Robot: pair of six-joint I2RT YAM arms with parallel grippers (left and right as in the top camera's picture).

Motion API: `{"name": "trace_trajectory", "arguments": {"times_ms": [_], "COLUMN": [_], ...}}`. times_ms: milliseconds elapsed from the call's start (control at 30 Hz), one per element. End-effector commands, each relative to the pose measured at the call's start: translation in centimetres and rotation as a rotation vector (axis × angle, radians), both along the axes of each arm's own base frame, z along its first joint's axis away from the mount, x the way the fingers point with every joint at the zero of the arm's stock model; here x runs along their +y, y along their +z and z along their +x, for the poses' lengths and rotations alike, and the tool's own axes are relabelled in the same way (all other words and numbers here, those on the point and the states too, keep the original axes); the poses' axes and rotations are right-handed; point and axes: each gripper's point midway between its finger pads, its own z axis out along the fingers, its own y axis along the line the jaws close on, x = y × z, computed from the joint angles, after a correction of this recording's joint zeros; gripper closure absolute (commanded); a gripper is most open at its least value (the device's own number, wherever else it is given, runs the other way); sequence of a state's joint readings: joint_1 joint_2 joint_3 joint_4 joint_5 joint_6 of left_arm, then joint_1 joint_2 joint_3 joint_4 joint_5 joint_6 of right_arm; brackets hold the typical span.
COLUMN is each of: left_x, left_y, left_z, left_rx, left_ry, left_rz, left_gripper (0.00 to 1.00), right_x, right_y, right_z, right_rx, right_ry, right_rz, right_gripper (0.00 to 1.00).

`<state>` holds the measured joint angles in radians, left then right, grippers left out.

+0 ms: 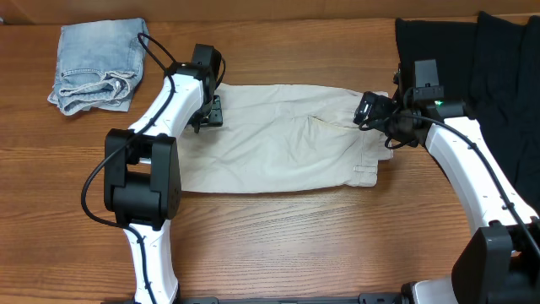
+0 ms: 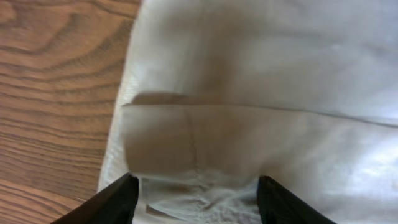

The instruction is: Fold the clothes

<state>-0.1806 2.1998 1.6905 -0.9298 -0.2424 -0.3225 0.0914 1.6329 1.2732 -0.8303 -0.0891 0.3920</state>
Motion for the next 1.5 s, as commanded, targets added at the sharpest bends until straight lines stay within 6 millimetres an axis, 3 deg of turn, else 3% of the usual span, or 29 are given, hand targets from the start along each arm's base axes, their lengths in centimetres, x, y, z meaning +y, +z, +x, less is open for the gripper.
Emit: {"name": "trace_trajectory", "arguments": {"times_ms": [0,33,333,467,533,733,867,1000,1133,1167,1267,1300,1333,1400,1467], "left_x": [1.3,1.3,1.3,1.8,1.7,1.1,0.6,0.3,-0.2,-0.2,-0.3,-0.2,-0.2,-0.1,0.2], "left_y": [-0.3,-0.3,-0.6,0.3,1.6,8.9,10.5,9.3,3.8,2.6,-1.4,-2.5,-3.2,-3.6,-2.5], "left_z": [0.1,0.2,0.4,1.0,1.5,4.6,6.6,8.9,11.4,11.7,11.9,11.8,11.5,11.0,10.9], "left_rx": [-0.005,-0.01,-0.027,-0.051,-0.058,-0.17,-0.259,-0.335,-0.344,-0.34,-0.304,-0.287,-0.27,-0.244,-0.232], "left_ry": [0.016,0.016,0.043,0.049,0.05,0.052,0.052,0.053,0.054,0.054,0.052,0.051,0.049,0.045,0.015], "left_rz": [0.049,0.048,0.042,0.07,0.069,0.046,0.026,0.012,0.009,0.01,0.018,0.021,0.025,0.032,0.046], "left_gripper": [0.48,0.57,0.96,0.96,0.96,0.96,0.96,0.96,0.96,0.94,0.41,0.15,0.03,0.0,0.0], "right_x": [-0.1,-0.1,-0.1,-0.1,-0.1,-0.5,-0.5,-0.5,-0.5,-0.5,-0.4,-0.4,-0.3,-0.1,-0.1], "right_y": [-0.3,-0.3,-0.3,-0.3,-0.3,-0.6,-1.4,-2.4,-3.5,-3.6,-3.5,-3.4,-3.4,-3.3,-3.1], "right_z": [0.0,0.0,0.0,0.0,0.1,0.3,0.3,0.4,0.8,0.9,1.3,1.4,1.4,1.6,1.8], "right_rx": [0.003,0.003,0.003,0.003,0.0,0.003,0.023,0.044,0.061,0.059,0.042,0.038,0.036,0.028,0.018], "right_ry": [0.0,0.0,0.0,0.0,0.0,-0.009,-0.014,-0.013,-0.013,-0.013,-0.014,-0.014,-0.014,-0.01,-0.011], "right_rz": [-0.01,-0.01,-0.01,-0.01,-0.01,-0.03,-0.034,-0.036,-0.037,-0.038,-0.035,-0.034,-0.029,-0.019,-0.018], "right_gripper": [0.0,0.0,0.0,0.0,0.0,0.0,0.0,0.0,0.0,0.0,0.0,0.0,0.02,0.05,0.04]}}
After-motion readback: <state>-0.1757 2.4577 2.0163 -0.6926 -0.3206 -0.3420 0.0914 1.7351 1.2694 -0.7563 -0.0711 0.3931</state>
